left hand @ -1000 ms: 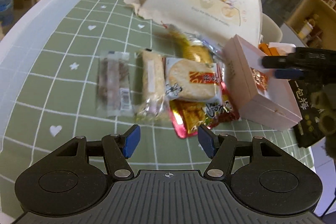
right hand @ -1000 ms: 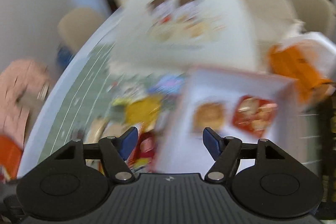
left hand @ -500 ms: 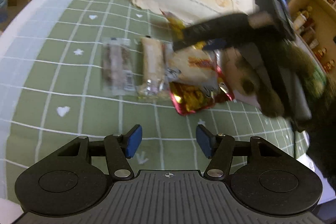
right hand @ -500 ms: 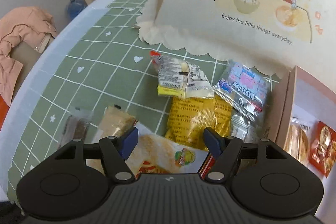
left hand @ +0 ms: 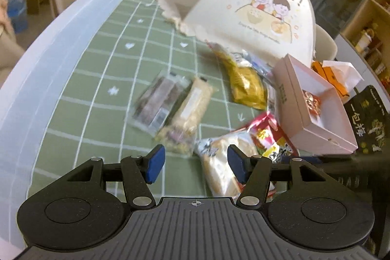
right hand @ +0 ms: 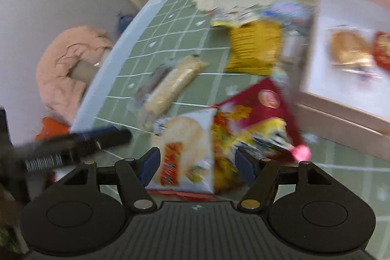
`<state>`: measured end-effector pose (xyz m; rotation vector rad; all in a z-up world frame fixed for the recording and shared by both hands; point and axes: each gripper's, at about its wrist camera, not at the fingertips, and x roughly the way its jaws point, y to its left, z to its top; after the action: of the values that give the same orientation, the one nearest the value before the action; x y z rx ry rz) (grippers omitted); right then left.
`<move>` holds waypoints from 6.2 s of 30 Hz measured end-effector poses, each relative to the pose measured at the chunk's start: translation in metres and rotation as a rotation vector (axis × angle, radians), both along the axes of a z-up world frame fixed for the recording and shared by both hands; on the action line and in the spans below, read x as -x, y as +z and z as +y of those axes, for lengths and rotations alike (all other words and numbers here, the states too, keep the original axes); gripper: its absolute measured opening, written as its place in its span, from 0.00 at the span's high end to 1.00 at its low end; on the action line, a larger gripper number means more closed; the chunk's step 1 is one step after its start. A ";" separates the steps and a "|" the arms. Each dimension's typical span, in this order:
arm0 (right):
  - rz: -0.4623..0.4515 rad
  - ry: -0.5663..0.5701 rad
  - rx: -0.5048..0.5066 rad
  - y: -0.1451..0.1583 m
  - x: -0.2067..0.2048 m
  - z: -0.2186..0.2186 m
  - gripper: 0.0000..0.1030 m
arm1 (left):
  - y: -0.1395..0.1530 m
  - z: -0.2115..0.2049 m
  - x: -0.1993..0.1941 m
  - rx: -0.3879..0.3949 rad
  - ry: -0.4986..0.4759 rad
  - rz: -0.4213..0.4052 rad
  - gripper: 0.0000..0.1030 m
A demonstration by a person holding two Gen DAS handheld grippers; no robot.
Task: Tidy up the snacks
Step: 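Grasp the white rice bar with the left gripper while the right moves toward the rice cracker, then grasp the Want Want rice cracker with the right gripper while the left holds the rice bar, then carry both packets over the pink box and open both grippers to drop them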
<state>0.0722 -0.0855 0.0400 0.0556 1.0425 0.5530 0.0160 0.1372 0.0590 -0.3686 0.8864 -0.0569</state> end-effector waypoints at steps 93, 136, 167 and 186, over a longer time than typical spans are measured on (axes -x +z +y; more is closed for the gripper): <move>-0.299 0.170 0.262 -0.019 0.112 0.031 0.17 | -0.023 -0.024 0.039 -0.172 0.013 0.156 0.67; -0.229 -0.029 0.231 0.005 0.108 -0.048 0.28 | -0.024 -0.051 0.052 -0.220 -0.160 0.157 0.67; -0.226 -0.556 0.153 0.035 0.087 -0.150 0.28 | -0.003 -0.242 -0.178 -0.109 -0.590 -0.010 0.69; -0.034 -0.478 0.121 0.034 -0.113 -0.133 0.27 | 0.002 -0.065 -0.052 0.061 -0.125 -0.038 0.69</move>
<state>0.1850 -0.2184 0.0737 0.1827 0.9843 0.0571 0.0676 0.0725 0.0609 -0.3680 0.8709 -0.2060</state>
